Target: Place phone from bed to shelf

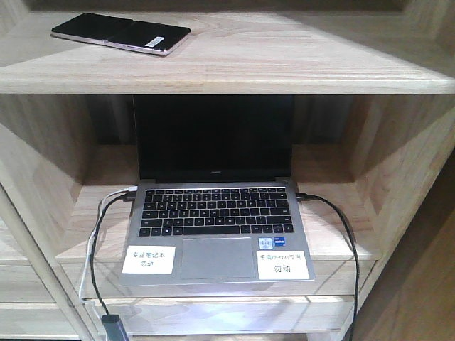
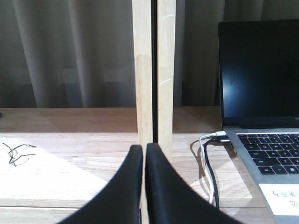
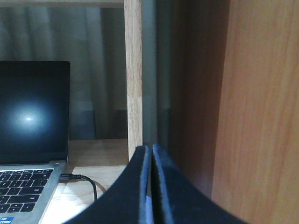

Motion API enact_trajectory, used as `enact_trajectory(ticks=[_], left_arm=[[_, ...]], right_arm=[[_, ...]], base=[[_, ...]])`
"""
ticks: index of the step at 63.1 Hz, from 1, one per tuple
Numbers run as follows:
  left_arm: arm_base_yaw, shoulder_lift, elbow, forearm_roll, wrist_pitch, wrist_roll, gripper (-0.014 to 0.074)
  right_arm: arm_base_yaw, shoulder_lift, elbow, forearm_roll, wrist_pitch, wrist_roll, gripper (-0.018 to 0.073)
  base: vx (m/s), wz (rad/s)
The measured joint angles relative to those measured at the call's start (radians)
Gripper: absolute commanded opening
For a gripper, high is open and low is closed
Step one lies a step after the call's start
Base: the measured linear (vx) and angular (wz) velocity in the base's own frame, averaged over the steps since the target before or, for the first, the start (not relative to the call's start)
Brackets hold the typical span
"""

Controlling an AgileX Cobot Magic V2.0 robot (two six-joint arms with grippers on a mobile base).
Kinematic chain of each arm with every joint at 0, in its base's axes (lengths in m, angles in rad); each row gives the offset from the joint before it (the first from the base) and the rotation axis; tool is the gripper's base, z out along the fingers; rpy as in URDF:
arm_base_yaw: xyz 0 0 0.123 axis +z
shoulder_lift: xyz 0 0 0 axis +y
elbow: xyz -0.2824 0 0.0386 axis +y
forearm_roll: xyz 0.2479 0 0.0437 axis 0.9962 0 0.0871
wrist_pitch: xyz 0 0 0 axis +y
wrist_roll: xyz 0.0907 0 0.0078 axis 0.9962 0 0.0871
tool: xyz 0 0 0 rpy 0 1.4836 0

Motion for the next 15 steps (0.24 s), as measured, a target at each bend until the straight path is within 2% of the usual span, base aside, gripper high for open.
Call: enact_trajectory(ticks=[15], left_arm=[[0.0, 0.0, 0.0, 0.0, 0.0, 0.0, 0.0001]], right_arm=[[0.0, 0.0, 0.0, 0.0, 0.0, 0.0, -0.0005]], base=[[0.0, 0.0]])
